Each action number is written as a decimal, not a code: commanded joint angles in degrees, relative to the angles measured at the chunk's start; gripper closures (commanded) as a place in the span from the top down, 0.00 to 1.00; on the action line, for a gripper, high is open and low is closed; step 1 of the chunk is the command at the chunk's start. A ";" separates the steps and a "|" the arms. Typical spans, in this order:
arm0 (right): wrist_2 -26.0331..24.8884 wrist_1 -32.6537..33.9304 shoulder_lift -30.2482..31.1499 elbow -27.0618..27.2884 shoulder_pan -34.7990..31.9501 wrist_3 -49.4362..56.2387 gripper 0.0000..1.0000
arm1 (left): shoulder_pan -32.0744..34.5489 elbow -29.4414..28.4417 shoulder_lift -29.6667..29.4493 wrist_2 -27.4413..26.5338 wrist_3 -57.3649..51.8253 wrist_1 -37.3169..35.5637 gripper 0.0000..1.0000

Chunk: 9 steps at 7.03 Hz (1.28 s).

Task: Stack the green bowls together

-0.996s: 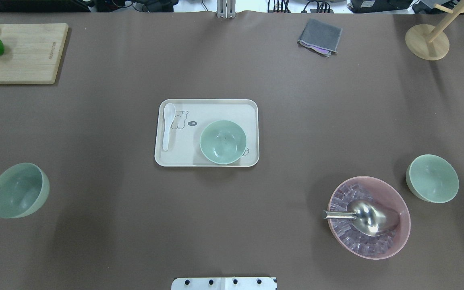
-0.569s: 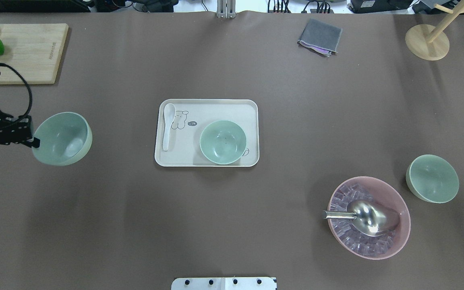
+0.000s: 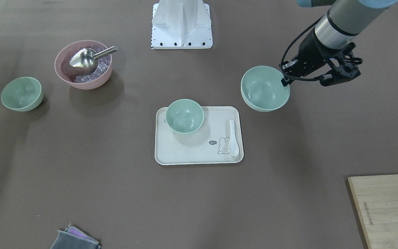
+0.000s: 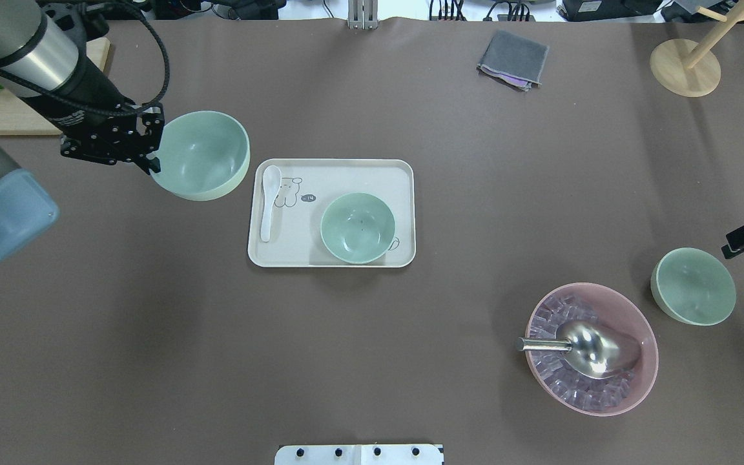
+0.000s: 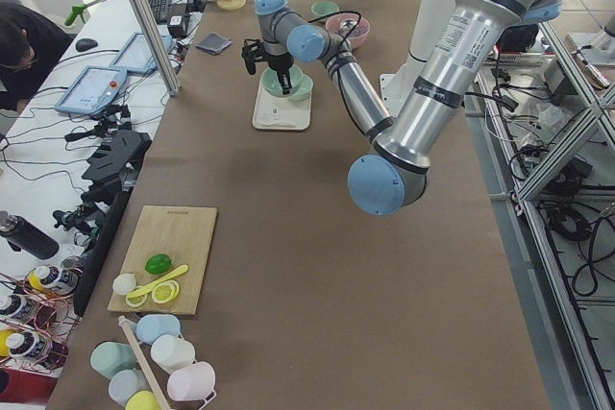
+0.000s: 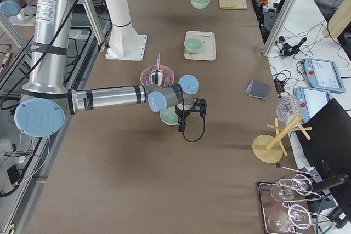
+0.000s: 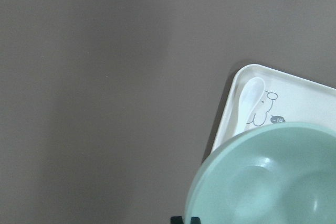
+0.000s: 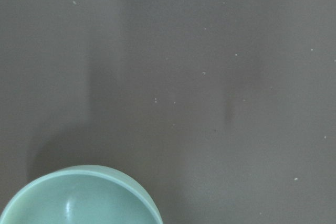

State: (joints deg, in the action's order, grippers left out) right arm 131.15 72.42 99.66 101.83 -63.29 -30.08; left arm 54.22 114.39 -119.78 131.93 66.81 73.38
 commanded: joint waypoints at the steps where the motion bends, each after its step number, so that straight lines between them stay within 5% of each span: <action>1: -1.94 -9.98 0.36 -3.04 4.38 -9.07 0.99 | -1.83 -0.66 -2.30 -1.94 2.27 -0.61 0.00; 4: -2.48 -10.28 0.62 -3.04 6.77 -9.64 0.94 | -1.92 -0.75 -2.30 -1.94 2.19 -0.61 0.00; 7: -2.22 -10.71 2.73 -2.16 6.77 -8.94 0.73 | -1.92 -0.75 -2.30 -1.94 2.10 -0.61 0.00; 9: -1.86 -12.99 4.48 -1.99 6.86 -8.94 0.49 | -1.92 -0.66 -2.21 -1.94 2.10 -0.61 0.00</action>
State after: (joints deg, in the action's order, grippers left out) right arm 129.15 60.62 103.11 99.72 -56.49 -39.05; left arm 52.29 113.67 -122.03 129.99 68.96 72.77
